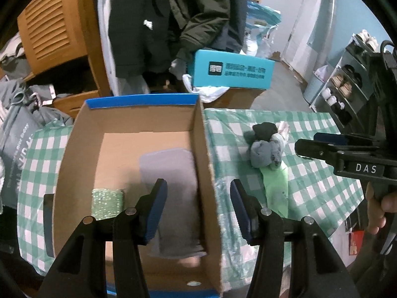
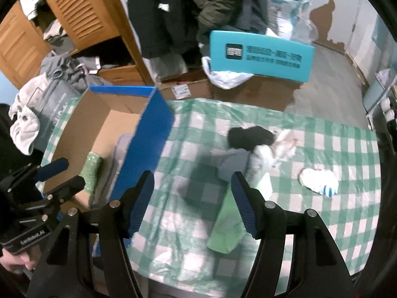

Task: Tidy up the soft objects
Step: 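Move the right gripper to the white-and-blue sock on the table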

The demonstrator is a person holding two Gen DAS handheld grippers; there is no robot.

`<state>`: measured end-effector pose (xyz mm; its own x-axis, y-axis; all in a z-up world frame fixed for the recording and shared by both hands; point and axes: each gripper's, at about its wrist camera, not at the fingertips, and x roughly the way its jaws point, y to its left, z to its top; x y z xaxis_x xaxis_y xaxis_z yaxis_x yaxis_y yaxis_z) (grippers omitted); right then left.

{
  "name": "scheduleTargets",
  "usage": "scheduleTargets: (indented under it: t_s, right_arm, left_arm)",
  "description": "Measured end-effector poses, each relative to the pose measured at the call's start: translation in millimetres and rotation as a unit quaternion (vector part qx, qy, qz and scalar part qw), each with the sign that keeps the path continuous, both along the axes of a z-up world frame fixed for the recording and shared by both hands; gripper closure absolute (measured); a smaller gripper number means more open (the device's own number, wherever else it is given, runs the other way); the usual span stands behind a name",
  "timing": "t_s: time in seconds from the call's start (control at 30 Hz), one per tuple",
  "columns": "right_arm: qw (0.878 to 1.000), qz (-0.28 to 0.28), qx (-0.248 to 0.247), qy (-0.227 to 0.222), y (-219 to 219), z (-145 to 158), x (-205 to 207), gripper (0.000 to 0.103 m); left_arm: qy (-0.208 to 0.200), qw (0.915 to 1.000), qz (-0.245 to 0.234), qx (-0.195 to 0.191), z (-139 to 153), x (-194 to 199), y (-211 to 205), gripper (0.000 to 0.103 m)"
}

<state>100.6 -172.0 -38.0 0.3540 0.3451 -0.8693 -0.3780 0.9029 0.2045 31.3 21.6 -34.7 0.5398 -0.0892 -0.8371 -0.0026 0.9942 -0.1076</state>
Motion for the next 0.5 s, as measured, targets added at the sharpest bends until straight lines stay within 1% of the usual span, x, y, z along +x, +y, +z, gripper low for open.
scheduleTargets:
  t_s: [0.13,0.3,0.5]
  right_arm:
    - [1.000,-0.016,-0.003,0.002,-25,-5,2,0.038]
    - [0.999,-0.033,-0.012,0.002,-51,-12,3,0.038]
    - [0.999,-0.050,-0.021,0.007,-81,-22,7,0.038]
  left_arm:
    - [0.004,0.9999,-0.015,-0.004,-1,5,-17,0.049]
    - [0.010,0.9993,-0.037,0.006,-6,12,-42,0.049]
    - [0.020,0.9984,-0.052,0.002,-14,27,-64,0.049]
